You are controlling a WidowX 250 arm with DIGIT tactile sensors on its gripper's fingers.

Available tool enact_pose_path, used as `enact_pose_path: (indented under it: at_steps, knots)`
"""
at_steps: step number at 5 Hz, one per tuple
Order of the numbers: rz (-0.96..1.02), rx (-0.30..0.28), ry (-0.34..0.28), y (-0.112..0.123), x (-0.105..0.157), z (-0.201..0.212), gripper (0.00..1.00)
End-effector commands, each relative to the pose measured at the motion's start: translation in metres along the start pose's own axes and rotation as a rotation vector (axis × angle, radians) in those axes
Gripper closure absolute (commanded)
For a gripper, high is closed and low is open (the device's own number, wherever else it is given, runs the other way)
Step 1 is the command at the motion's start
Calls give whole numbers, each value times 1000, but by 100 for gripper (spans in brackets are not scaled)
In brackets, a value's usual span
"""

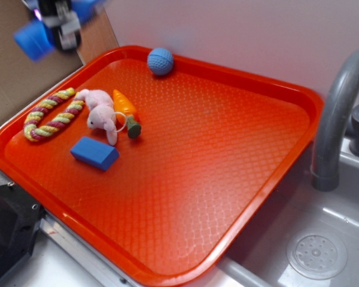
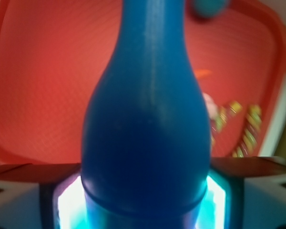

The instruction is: Grab the blue bottle.

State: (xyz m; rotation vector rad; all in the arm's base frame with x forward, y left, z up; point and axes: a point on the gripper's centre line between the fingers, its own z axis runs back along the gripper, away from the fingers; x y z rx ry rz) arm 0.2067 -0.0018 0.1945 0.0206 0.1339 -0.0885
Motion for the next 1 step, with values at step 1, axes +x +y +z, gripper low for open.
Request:
enact_pose_path:
  at_steps: [1]
  knots:
    - [68,-40,-89,-4,-14,19,100]
